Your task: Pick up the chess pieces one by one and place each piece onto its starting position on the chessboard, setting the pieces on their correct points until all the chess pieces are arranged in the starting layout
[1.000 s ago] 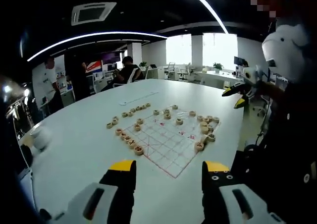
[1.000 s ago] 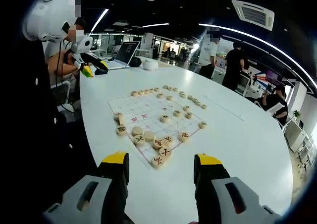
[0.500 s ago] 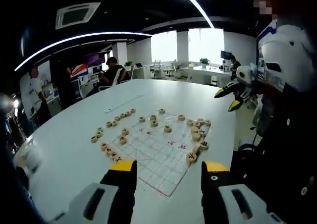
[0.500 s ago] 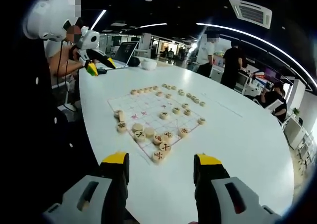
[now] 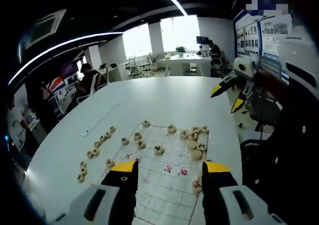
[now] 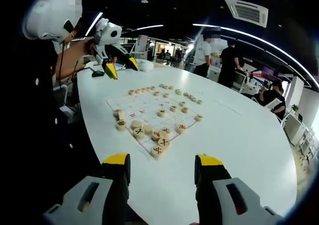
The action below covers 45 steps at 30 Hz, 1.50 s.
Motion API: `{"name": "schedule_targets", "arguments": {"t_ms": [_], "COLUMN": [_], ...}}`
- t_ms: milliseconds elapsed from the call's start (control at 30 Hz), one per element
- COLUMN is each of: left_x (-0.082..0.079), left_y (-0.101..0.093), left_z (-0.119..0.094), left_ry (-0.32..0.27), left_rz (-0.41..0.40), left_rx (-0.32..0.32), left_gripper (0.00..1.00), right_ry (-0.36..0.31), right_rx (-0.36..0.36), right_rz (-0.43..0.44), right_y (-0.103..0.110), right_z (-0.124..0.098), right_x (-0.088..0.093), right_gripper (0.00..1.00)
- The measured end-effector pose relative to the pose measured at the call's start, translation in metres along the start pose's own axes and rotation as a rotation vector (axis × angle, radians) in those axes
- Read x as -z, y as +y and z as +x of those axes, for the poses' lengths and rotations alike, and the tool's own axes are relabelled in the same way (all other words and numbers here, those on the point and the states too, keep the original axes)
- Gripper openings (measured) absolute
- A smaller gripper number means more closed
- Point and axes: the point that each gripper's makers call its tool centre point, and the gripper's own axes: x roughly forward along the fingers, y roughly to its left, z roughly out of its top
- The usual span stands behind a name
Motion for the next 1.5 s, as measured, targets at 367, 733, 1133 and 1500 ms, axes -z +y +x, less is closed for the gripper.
{"name": "schedule_targets", "arguments": {"t_ms": [367, 733, 1133, 1500], "left_x": [-0.032, -0.04, -0.027, -0.023], "left_y": [0.007, -0.002, -0.014, -0.025], "left_z": [0.076, 0.157, 0.195, 0.198], "left_ry": [0.065, 0.153, 0.218, 0.22], "left_rz": [0.058, 0.039, 0.012, 0.019], "left_rx": [0.097, 0.138, 0.168, 0.19], "left_gripper": [0.5, 0.41, 0.32, 0.2], "right_ry": [-0.006, -0.011, -0.009, -0.009], "right_rx": [0.039, 0.065, 0.082, 0.085], "right_rz": [0.029, 0.058, 0.073, 0.073], "right_y": [-0.003, -0.005, -0.008, -0.008], "right_z": [-0.013, -0.019, -0.024, -0.024], "right_x": [0.009, 0.017, 0.021, 0.021], "right_gripper": [0.52, 0.52, 0.52, 0.51]}}
